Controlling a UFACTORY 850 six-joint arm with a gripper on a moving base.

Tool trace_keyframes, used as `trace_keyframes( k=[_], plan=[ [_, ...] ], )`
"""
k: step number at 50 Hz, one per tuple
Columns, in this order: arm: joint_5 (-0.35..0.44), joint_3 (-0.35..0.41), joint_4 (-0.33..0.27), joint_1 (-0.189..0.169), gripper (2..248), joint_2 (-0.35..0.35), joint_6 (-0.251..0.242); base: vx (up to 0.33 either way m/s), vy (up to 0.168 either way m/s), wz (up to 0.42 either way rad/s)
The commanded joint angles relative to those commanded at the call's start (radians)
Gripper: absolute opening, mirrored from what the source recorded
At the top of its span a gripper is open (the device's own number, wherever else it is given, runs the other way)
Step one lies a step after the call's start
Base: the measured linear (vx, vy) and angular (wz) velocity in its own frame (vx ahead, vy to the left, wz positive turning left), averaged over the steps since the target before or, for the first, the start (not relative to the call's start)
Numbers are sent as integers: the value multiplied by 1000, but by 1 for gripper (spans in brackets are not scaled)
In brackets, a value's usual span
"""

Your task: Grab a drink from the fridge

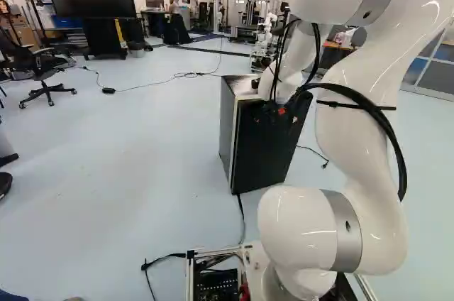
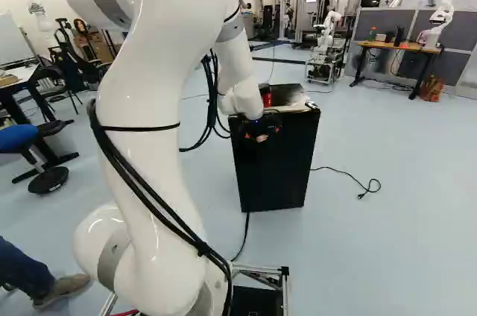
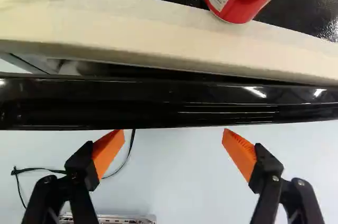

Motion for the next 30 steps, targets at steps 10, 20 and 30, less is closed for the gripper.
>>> trace_keyframes(
  k=[10, 20, 30],
  plan=[
    [0, -9, 0, 6, 247, -7, 0, 0, 0, 0],
    [0, -19, 0, 11, 247, -14, 0, 0, 0, 0],
    [0, -24, 0, 14, 247, -18, 0, 0, 0, 0]
  ],
)
